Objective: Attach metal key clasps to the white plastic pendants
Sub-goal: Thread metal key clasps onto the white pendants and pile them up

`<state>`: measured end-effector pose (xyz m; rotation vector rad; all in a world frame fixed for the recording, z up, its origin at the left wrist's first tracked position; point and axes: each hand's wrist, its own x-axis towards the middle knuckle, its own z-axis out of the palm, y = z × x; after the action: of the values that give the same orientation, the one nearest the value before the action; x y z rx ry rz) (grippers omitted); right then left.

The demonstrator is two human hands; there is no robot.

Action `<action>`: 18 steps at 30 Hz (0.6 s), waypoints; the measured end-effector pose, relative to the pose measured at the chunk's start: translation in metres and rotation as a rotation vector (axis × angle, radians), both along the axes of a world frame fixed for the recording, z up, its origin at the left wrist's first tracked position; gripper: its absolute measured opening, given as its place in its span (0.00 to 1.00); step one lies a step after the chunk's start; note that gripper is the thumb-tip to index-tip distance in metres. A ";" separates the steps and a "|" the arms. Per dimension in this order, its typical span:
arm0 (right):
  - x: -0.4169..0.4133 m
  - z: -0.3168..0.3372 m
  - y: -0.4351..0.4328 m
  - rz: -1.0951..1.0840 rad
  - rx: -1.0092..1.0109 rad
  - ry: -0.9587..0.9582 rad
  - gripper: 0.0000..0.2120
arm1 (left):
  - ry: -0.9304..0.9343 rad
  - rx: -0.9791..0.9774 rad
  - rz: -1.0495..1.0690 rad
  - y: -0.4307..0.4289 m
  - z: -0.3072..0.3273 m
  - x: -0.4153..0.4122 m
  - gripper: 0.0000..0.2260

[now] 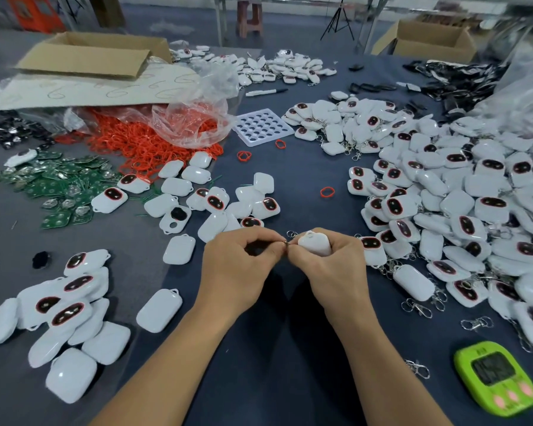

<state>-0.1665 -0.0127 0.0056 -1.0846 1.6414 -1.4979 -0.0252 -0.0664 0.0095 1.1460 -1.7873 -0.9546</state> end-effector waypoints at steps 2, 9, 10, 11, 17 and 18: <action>0.000 0.001 0.000 -0.001 0.001 0.035 0.07 | -0.004 0.011 0.008 0.001 -0.001 0.000 0.07; 0.007 -0.003 -0.001 -0.097 0.065 0.207 0.05 | -0.247 -0.220 0.076 0.011 -0.002 -0.001 0.07; 0.007 -0.003 -0.001 -0.096 0.062 0.203 0.04 | -0.226 -0.227 0.079 0.011 -0.002 -0.001 0.06; 0.006 -0.002 0.000 -0.095 0.057 0.188 0.04 | -0.193 -0.219 0.081 0.012 -0.001 -0.001 0.07; 0.002 0.002 -0.001 -0.054 0.006 -0.010 0.07 | 0.022 0.057 -0.029 0.002 -0.001 0.001 0.15; 0.002 0.002 0.000 -0.035 -0.007 -0.026 0.07 | 0.045 0.077 -0.041 0.001 0.000 0.001 0.16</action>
<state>-0.1650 -0.0131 0.0076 -1.0410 1.6466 -1.5348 -0.0244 -0.0655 0.0093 1.1302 -1.7570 -1.0734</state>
